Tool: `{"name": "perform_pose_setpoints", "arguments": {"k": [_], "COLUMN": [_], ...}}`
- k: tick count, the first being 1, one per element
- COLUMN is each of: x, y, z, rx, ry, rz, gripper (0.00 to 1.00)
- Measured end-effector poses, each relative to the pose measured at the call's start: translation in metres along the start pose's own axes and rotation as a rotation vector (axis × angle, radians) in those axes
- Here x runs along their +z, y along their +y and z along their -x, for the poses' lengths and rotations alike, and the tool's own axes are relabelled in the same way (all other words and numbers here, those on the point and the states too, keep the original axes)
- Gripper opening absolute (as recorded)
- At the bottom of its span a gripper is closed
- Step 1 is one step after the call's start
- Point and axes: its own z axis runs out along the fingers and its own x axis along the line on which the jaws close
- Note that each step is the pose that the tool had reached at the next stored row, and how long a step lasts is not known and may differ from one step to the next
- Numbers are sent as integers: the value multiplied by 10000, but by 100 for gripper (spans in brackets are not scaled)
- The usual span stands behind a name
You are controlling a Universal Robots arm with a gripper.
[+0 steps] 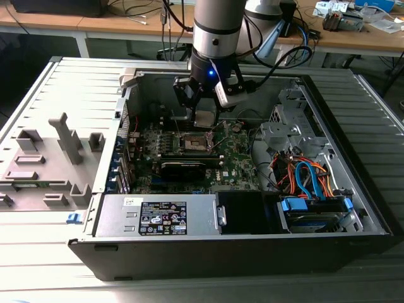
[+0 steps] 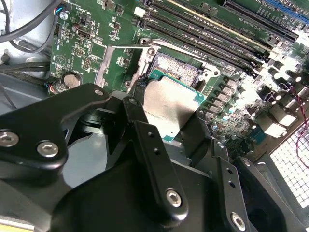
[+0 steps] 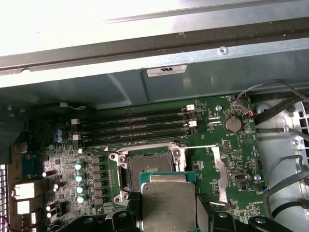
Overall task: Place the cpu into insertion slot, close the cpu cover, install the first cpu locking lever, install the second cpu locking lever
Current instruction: 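Place the cpu into insertion slot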
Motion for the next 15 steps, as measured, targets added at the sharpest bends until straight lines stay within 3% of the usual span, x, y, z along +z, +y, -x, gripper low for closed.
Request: {"name": "perform_pose_setpoints", "arguments": {"k": [10,15], "x": [2,3], "y": [0,0], "z": [0,0], "rx": [314,450], "ry": [-27,-47], "rz": [-1,-63], "gripper": [55,55]}}
